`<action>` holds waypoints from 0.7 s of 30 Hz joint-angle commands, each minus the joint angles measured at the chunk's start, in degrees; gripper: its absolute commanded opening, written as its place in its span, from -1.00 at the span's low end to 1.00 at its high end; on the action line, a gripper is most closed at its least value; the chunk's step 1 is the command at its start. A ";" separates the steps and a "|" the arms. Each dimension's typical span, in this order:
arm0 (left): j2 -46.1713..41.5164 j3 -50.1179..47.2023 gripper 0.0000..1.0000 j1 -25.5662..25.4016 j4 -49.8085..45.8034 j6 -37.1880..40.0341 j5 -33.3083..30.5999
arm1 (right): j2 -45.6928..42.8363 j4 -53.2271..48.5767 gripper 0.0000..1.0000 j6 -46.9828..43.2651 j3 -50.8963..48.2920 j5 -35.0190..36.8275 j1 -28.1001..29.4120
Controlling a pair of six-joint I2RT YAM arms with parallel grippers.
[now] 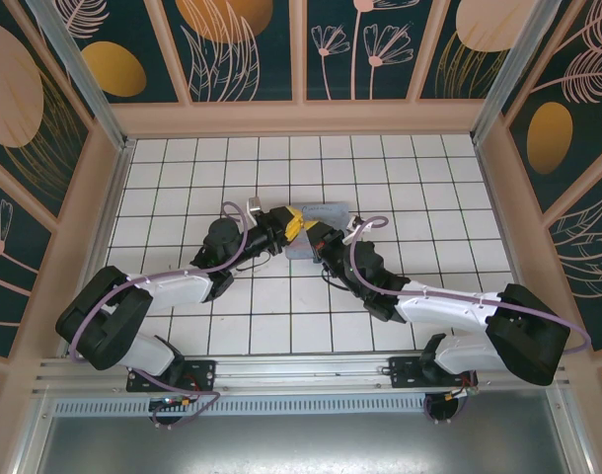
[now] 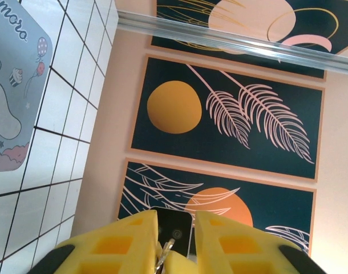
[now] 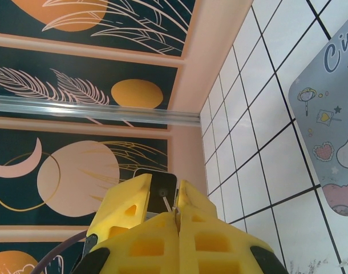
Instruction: Unlock the padlock with the key
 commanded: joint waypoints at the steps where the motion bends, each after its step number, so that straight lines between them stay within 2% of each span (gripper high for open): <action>1: -0.12 -0.18 -0.53 -0.40 3.24 0.50 0.14 | -0.68 2.64 -1.00 0.54 0.72 -0.11 -0.44; 8: 0.47 -0.26 -0.68 -0.42 3.32 0.59 0.01 | -1.04 2.65 -1.00 0.44 0.54 -0.27 -0.48; 14: 0.93 -0.41 -0.74 -0.40 3.15 0.91 -0.08 | -1.29 3.00 -1.00 -0.20 0.80 -0.78 -0.45; 21: 1.43 -0.49 -0.94 -0.44 2.89 1.34 -0.43 | -1.43 3.04 -1.00 -0.36 1.07 -0.98 -0.46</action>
